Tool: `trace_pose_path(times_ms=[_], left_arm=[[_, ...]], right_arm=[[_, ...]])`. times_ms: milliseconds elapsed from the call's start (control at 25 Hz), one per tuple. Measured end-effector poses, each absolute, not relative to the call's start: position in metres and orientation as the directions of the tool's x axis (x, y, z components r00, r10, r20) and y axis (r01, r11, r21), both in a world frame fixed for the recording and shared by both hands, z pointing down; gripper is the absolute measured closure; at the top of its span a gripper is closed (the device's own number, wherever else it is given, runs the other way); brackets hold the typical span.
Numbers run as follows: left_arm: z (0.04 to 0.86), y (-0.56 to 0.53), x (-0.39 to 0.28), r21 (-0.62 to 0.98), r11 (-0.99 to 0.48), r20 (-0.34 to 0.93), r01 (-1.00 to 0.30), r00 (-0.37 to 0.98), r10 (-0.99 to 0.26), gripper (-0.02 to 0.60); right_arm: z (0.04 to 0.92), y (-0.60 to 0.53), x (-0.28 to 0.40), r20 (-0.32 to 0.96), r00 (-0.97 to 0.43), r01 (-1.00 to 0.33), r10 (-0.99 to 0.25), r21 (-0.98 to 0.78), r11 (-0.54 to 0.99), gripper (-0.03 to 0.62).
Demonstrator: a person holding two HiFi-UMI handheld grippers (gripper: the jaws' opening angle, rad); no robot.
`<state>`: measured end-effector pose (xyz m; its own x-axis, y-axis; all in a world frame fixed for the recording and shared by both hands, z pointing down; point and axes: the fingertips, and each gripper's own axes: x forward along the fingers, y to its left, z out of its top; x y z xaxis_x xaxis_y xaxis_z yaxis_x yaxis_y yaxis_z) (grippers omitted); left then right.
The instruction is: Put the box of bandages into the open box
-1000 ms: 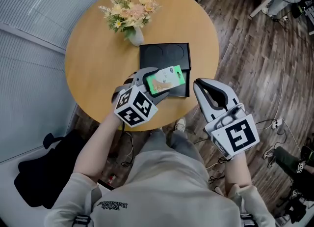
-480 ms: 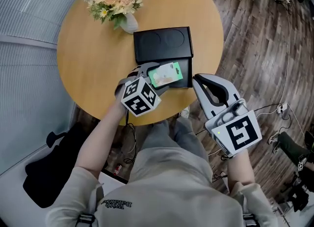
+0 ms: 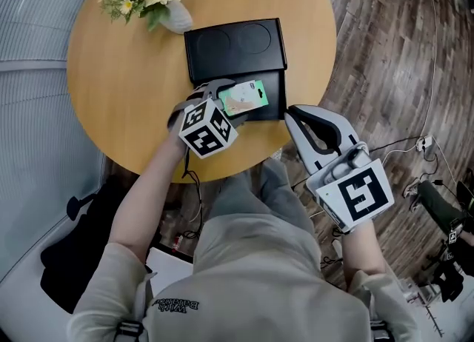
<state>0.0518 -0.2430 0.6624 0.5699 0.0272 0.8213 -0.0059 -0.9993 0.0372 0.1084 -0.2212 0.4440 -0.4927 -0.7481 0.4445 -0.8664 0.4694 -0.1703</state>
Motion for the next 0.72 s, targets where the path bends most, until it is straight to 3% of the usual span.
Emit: trace_pose_path(times_ms=[720], left_arm=[[0.704,-0.246,0.059,0.032,-0.999,0.850,0.003,0.525,0.029,0.242]], right_arm=[[0.476,-0.215,0.108,0.483,-0.494,-0.868,-0.723,-0.218,0.447,0.559]])
